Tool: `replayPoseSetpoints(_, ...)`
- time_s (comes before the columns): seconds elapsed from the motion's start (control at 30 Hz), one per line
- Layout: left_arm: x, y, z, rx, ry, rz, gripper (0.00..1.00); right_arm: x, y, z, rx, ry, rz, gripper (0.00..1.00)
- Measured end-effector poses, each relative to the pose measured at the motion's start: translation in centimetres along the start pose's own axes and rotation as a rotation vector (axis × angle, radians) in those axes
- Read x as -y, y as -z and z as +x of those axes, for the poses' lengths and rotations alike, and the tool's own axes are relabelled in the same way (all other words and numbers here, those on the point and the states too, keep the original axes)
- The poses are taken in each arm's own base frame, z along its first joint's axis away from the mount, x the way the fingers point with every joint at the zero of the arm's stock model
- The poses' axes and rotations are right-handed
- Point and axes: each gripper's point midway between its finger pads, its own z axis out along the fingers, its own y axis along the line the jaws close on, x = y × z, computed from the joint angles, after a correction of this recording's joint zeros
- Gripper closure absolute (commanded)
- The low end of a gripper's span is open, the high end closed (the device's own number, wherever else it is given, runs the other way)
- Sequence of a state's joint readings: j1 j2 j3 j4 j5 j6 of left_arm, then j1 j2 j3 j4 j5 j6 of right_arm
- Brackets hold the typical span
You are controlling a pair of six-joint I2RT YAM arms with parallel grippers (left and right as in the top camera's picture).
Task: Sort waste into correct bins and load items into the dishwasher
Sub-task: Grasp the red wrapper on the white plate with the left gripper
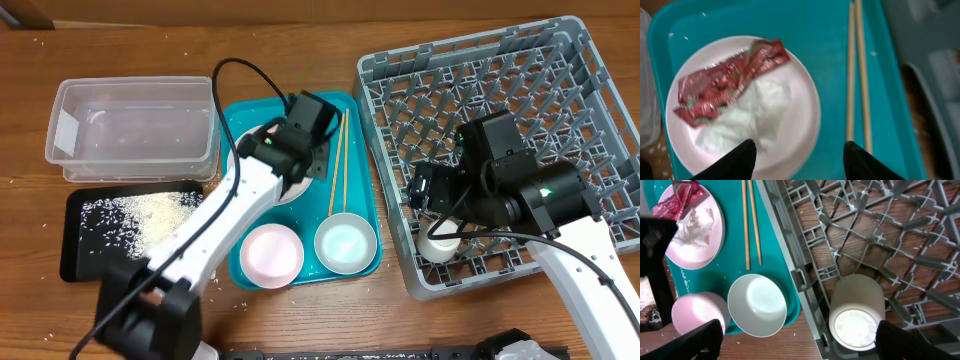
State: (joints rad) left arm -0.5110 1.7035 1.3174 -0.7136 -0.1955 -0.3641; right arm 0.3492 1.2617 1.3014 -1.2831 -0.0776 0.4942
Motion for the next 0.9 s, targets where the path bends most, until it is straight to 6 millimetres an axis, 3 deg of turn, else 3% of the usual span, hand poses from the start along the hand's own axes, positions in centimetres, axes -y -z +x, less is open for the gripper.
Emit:
replayPoseSetpoints(0.13, -3.1, -5.7, -0.3, -0.038, 0.035, -0.068, 0.25, 0.0, 0.0, 0.0, 0.001, 0.001, 0.0, 0.0)
replayPoseSetpoints(0.27, -5.3, -8.8, -0.4, -0.046, 0.041, -0.108, 0.11, 0.0, 0.0, 0.0, 0.001, 0.001, 0.0, 0.0)
replayPoseSetpoints(0.43, -5.3, -9.3, -2.3, 0.023, -0.003, -0.095, 0.09, 0.0, 0.0, 0.0, 0.0, 0.0, 0.0, 0.0)
replayPoseSetpoints(0.63, -5.1, -9.4, -3.1, 0.052, -0.064, -0.089, 0.16, 0.1, -0.4, 0.1, -0.005, -0.001, 0.004, 0.0)
replayPoseSetpoints(0.73, -5.0, -10.5, -2.8, 0.045, -0.118, -0.091, 0.39, 0.3, -0.7, 0.4, -0.013, -0.001, 0.009, 0.0)
replayPoseSetpoints(0.77, -5.0, -11.2, -2.4, 0.029, -0.142, -0.094, 0.56, 0.3, -0.7, 0.4, -0.015, -0.001, 0.01, 0.0)
replayPoseSetpoints(0.87, -5.1, -12.4, -1.4, -0.006, -0.182, -0.099, 0.92, 0.3, -0.7, 0.4, -0.014, -0.002, 0.009, 0.0)
replayPoseSetpoints(0.9, -5.1, -12.5, -1.2, -0.013, -0.192, -0.099, 0.96, 0.3, -0.7, 0.4, -0.014, -0.001, 0.009, 0.0)
